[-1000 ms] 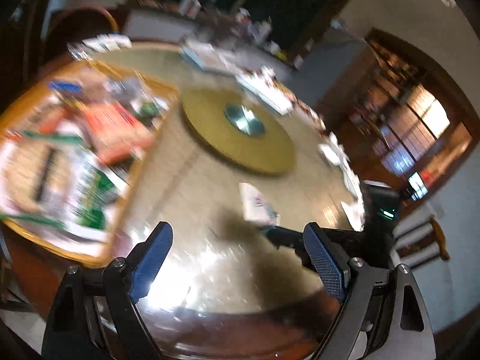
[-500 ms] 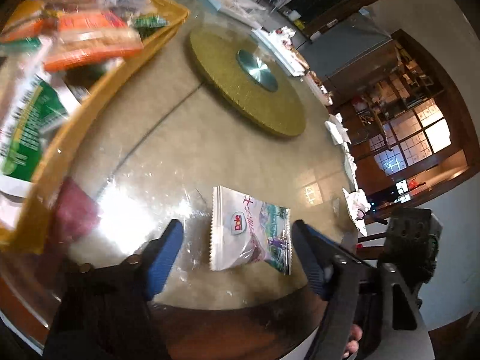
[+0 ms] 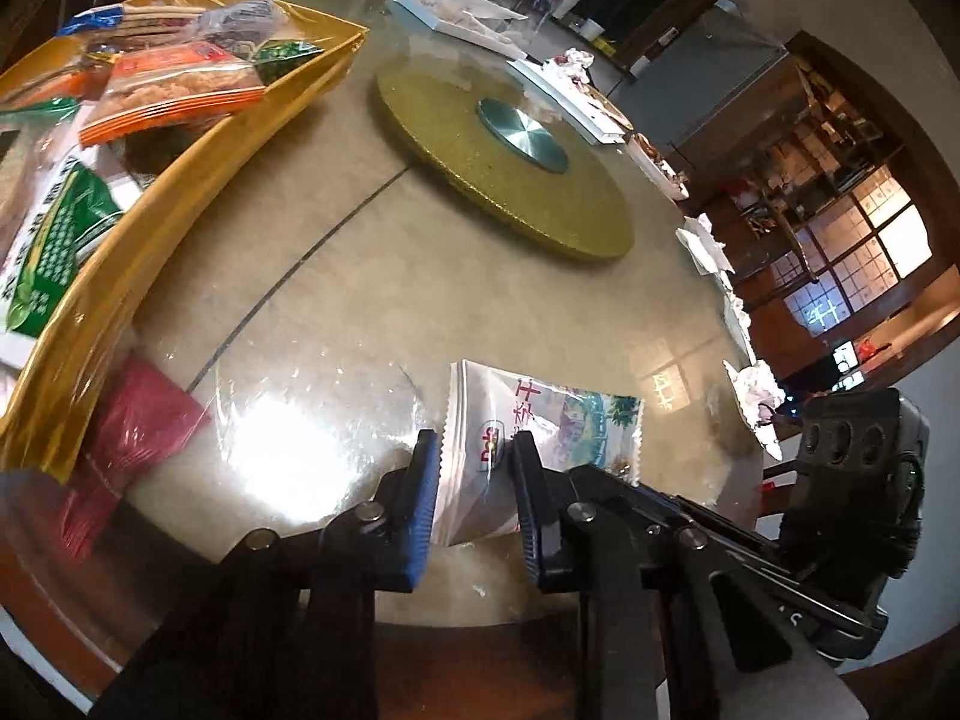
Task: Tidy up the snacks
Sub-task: 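Grasp the white sachet on the table with the left gripper, then carry the white sachet over the tray and release it with the left gripper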
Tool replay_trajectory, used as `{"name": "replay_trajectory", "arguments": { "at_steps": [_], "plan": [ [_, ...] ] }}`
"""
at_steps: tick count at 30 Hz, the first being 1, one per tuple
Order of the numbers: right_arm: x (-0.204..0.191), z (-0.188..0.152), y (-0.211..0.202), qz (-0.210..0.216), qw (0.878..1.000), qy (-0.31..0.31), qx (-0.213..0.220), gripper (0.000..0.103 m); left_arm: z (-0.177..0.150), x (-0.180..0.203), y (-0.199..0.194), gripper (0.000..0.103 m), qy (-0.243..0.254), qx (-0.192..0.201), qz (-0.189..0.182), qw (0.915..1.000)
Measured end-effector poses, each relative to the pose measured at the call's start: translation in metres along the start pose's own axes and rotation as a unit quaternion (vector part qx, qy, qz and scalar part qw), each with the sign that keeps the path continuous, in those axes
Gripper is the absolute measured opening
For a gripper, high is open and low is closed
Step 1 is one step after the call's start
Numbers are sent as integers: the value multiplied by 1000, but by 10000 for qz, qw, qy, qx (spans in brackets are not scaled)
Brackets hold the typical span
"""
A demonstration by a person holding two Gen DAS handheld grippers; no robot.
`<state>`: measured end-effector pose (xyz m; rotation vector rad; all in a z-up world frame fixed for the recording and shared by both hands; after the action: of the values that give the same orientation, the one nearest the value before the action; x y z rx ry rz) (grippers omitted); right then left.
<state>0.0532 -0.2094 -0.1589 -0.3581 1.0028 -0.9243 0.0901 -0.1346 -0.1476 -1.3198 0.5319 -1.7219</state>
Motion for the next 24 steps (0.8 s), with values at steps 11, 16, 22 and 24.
{"name": "replay_trajectory", "arguments": {
  "at_steps": [11, 16, 22, 24],
  "plan": [
    [-4, 5, 8, -83, 9999, -76, -30, 17, -4, -13, -7, 37, -379, -125, -438, 9982],
    [7, 2, 7, 35, 9999, 135, 29, 15, -12, 9, -3, 53, 93, -156, -608, 9980],
    [5, 1, 4, -10, 10000, -85, 11, 16, -7, 15, 7, 28, 449, 78, -145, 9989],
    [5, 1, 4, 87, 10000, -30, -12, 14, -5, 14, 7, 18, 412, 57, -179, 9990]
  ]
}}
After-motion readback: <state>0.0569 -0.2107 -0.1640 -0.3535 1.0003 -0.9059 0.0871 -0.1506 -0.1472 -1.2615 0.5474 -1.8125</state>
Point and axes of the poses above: each gripper's, at about its wrist camera, not at the fingertips, and y roughly the way its jaws point, x to its right, z to its top, the point moved 8 cm from there along y, roughly the way its jaws point, and after that the axes turned 7 degrees about -y, right-handed, at the moved point
